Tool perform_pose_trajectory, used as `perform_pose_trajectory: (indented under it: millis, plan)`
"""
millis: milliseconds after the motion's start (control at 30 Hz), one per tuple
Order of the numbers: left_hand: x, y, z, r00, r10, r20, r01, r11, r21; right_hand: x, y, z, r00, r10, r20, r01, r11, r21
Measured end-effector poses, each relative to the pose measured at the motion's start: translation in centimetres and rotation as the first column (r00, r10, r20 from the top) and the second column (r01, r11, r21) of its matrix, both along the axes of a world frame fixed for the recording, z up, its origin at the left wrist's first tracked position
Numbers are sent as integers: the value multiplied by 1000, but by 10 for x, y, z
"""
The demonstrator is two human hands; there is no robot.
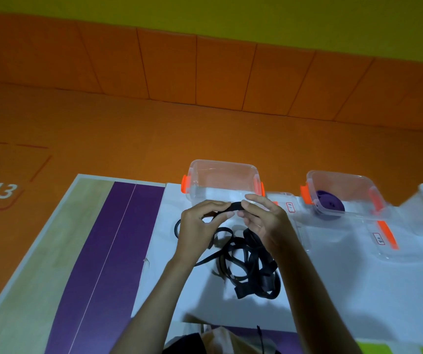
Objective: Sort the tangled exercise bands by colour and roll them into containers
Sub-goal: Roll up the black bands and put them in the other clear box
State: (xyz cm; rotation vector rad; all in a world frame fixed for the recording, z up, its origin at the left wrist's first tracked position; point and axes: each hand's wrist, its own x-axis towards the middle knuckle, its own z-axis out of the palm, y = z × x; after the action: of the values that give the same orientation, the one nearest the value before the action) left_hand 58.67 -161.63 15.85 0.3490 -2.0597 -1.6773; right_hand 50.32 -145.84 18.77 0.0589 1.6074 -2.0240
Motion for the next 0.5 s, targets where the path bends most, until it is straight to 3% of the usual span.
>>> perform_pose_trajectory:
  millis: [100,233,333,500]
  plan:
    - [3,1,12,999,30,-32,-22,974,225,6,-7,1,980,42,195,-28,997,-74]
    - [2,6,19,994,71,-86,-38,942,333,20,-20,-1,950,93,298,-42,984,-174]
    - [2,8,15,996,56,-64,-28,927,375,27,-25,-1,954,41,296,37,966,-254]
    - [5,5,8,998,-55,-32,63,942,331,30,-23,-1,984,-18,176,57,974,-218]
